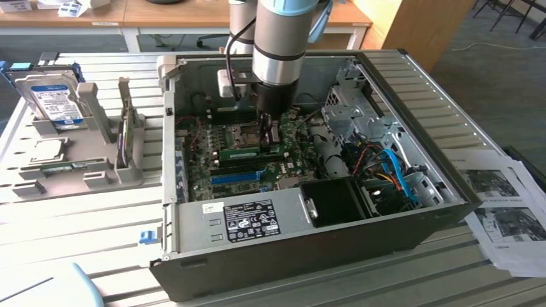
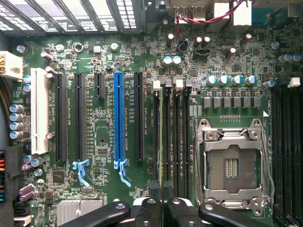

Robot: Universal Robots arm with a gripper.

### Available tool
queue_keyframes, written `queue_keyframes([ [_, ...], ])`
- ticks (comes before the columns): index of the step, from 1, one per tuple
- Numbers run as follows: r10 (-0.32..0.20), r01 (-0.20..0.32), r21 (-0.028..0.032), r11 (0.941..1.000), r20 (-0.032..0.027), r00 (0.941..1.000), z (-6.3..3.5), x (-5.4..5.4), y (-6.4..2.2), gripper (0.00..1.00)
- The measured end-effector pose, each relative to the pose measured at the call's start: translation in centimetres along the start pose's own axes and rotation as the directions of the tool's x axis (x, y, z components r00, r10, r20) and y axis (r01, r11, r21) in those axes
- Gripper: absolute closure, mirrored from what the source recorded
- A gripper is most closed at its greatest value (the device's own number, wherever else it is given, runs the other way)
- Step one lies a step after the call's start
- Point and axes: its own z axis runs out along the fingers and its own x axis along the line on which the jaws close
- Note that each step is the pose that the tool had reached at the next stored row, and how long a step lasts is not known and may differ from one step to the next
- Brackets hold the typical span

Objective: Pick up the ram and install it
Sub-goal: 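Insert the ram into the slot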

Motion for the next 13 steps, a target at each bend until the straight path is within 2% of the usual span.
queue_keyframes([
  [10,0.000,0.000,-0.0002,1.0000,0.0001,1.0000,0.02,0.00,-0.01,0.89],
  [13,0.000,0.000,-0.0032,1.0000,-0.0001,1.0000,-0.14,0.00,-0.07,0.89],
])
